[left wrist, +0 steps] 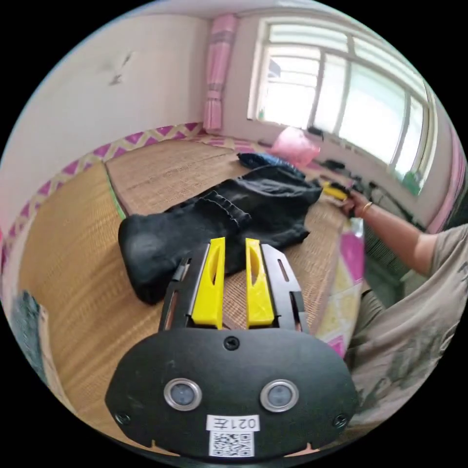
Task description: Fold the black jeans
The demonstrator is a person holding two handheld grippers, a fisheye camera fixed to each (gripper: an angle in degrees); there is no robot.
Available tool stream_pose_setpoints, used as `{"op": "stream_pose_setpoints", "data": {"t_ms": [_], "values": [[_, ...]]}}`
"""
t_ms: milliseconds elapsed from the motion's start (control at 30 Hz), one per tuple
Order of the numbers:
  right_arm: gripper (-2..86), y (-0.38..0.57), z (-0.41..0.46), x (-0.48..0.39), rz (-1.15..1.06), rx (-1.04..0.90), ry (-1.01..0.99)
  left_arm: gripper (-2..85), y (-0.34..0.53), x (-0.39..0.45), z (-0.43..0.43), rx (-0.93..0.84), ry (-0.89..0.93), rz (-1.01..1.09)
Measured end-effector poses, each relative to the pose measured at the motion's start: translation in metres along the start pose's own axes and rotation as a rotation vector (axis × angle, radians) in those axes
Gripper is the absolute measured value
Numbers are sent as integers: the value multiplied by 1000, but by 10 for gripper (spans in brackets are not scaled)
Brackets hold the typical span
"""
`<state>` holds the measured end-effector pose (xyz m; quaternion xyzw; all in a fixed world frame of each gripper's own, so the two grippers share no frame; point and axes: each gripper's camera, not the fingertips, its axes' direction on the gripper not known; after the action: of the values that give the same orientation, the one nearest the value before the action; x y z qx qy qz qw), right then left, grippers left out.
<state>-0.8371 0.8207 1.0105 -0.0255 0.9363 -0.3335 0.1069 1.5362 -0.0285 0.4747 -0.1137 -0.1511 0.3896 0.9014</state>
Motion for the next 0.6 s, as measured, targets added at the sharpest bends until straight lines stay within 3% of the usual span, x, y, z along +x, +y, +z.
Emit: {"op": "stream_pose_setpoints", "data": {"t_ms": [100,233,433,533,600], "values": [[93,20,-20,-3,-130,51,-18,95,-46,54,64,-116,-165,239],[104,38,-31,-3,-234,62,18,110,-73,84,122,-200,-198,356],[97,56,-50,13,-239,80,3,101,-83,73,173,-288,-191,344],[73,62,-59,22,-230,93,-35,74,-86,53,174,-283,-156,269],[70,68,-66,27,-233,118,-71,44,-85,21,164,-250,-39,133]]}}
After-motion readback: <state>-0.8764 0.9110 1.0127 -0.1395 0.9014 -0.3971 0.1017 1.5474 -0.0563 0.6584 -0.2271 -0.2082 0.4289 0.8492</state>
